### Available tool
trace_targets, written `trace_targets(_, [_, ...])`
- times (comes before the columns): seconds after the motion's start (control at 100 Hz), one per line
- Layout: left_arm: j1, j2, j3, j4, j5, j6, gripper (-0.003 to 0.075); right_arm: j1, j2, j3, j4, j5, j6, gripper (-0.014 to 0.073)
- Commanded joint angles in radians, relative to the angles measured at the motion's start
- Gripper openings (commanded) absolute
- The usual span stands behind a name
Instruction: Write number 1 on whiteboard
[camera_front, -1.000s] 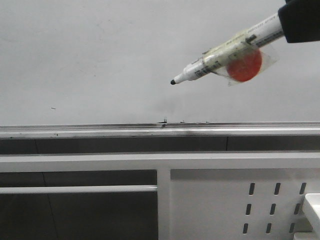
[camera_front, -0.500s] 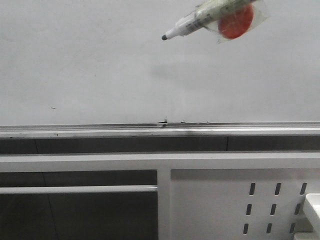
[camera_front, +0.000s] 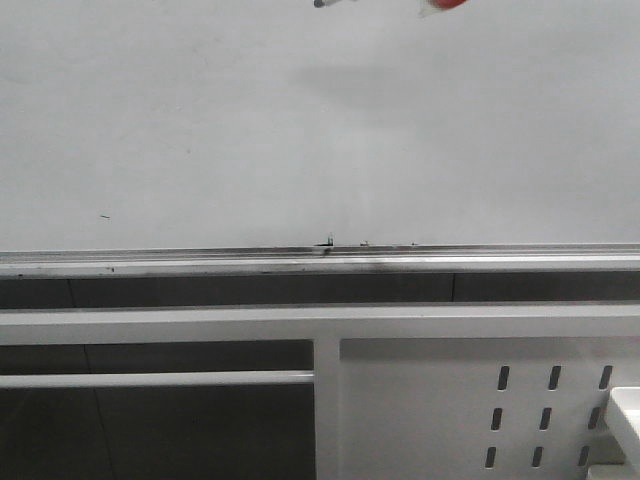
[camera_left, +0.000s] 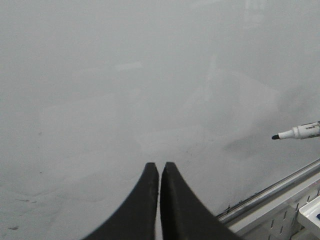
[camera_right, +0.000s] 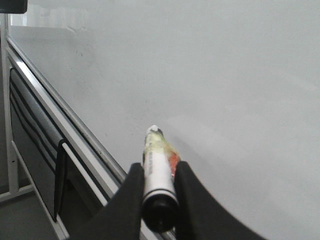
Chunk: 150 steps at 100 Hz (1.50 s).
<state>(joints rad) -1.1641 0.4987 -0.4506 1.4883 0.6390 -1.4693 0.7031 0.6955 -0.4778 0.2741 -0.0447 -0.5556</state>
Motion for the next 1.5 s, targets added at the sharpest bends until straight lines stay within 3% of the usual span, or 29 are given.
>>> trace_targets(0.0, [0.001,0.006,-0.026,0.071,0.004,-0.01,-0.002,-0.005,0.024,-0.043,0.009,-0.126,-0.002,-0.0071])
trace_targets(0.66, [0.001,0.006,-0.026,0.071,0.025,-0.01,-0.002,-0.158,0.189,-0.143,0.011,-0.046,-0.002,-0.0071])
trace_targets(1.04, [0.001,0.006,-0.026,0.071,0.025,-0.01,-0.002,-0.159,0.309,-0.143,0.016,-0.023,-0.002,-0.0071])
trace_targets(1.14, [0.001,0.006,-0.026,0.071,0.016,-0.01,-0.002,-0.132,0.289,-0.156,0.053,0.038,-0.002,-0.0071])
trace_targets(1.21, [0.001,0.006,-0.026,0.071,-0.044,-0.01,-0.002,-0.088,0.241,-0.182,0.066,0.144,-0.002,-0.0071])
trace_targets(1.34, [0.001,0.011,-0.026,0.071,-0.271,0.005,-0.002,-0.012,0.164,-0.223,0.04,0.319,-0.002,-0.0071])
trace_targets(1.49, [0.001,0.075,-0.026,0.071,-0.449,0.068,-0.002,0.002,0.162,-0.293,-0.028,0.501,-0.002,-0.0071])
